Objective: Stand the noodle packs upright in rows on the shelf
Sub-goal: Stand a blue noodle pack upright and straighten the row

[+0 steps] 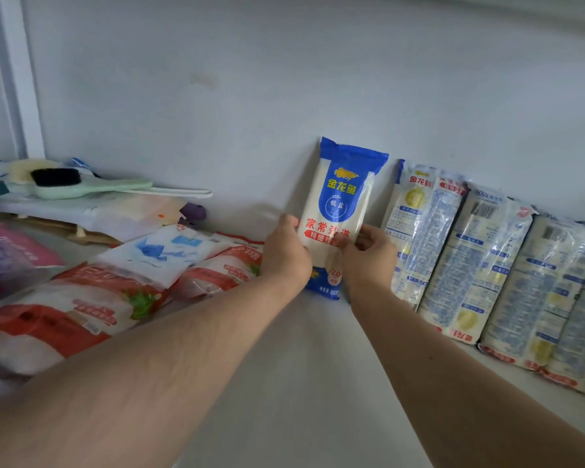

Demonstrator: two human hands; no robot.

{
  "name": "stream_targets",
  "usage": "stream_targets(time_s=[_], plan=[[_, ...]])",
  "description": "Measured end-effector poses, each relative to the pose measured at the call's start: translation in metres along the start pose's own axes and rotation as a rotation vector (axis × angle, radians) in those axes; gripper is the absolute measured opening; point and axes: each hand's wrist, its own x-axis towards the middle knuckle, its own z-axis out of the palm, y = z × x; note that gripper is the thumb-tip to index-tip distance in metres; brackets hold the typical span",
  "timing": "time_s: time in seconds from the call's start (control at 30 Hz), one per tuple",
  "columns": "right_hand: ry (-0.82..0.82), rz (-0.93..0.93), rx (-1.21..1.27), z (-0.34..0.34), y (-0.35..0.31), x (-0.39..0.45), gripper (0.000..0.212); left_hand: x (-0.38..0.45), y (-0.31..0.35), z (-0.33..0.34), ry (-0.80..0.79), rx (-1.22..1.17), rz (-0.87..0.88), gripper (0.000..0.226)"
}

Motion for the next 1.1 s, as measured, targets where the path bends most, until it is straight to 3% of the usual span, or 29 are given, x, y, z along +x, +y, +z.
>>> stream_targets(time_s=[0.3,0.5,0.63,0.77,0.93,1.1], plan=[[0.007,0.016,-0.052,0.006,0.003,0.002,0.037,-0.002,-0.015,0.004,0.013,-0.031,0.071,0.022],[-0.049,0.048,-0.061,0.001,-0.002,-0.006,0.034,-0.001,-0.011,0.004,0.034,0.035,0.046,0.021],[-0.095,-0.012,-0.103,-0.01,-0.001,-0.013,0.032,-0.009,-0.006,0.001,0.06,0.068,0.045,0.038],[-0.074,-0.112,-0.221,-0.03,0.0,-0.024,0.028,-0.023,-0.002,0.005,0.142,0.138,0.177,0.035],[-0.006,-0.101,-0.247,-0.069,0.002,-0.028,0.015,-0.044,0.004,0.031,0.013,0.032,0.312,0.023],[0.054,-0.048,-0.235,-0.11,0.011,-0.023,0.011,-0.053,0.012,0.066,-0.183,-0.092,0.214,0.037]])
